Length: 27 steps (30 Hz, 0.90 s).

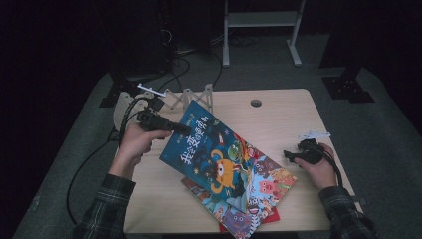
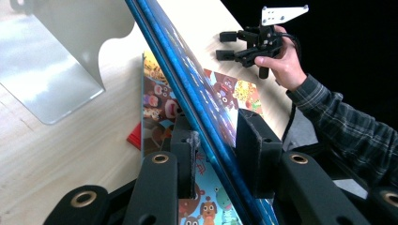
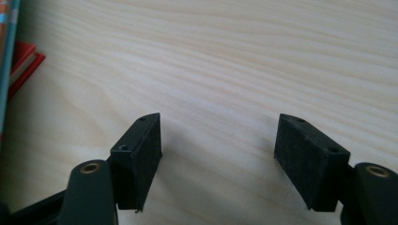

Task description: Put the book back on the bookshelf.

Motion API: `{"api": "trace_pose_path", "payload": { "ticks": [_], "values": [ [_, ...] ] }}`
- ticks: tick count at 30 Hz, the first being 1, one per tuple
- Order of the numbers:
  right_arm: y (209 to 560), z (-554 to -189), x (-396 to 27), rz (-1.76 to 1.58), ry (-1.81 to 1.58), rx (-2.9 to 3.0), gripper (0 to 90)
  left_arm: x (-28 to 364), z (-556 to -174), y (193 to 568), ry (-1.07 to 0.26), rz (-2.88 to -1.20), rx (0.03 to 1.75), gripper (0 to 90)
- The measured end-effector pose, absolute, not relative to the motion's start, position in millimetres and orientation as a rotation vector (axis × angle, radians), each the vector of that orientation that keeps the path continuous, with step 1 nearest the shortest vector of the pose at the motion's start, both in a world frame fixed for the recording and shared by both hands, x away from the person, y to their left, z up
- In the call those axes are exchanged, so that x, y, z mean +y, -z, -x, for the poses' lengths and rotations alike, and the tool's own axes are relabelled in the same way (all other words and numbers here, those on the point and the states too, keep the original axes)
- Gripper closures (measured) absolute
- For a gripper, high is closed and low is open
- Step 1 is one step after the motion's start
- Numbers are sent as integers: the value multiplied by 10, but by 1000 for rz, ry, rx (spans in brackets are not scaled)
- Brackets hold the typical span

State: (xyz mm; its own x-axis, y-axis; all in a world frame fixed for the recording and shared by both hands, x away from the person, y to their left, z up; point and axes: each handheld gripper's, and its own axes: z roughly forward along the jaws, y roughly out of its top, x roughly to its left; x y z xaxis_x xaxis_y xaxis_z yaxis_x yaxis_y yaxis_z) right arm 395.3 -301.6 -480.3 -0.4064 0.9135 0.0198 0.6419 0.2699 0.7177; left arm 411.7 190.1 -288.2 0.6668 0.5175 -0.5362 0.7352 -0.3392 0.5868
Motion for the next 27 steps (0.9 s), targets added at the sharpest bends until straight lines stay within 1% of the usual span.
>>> {"api": "trace_pose_path", "payload": {
  "ticks": [7,15,27],
  "values": [
    [4853,-3985,-3029,-1411,-953,2090,256,1881,-4154,2728,288,-2028,949,716],
    [4855,-3984,-3023,-1413,-953,2086,254,1824,-4148,2497,238,-2088,921,733],
    [4856,-3984,-3022,-1411,-952,2085,255,1739,-4139,2273,209,-2138,889,767]
  ]
}}
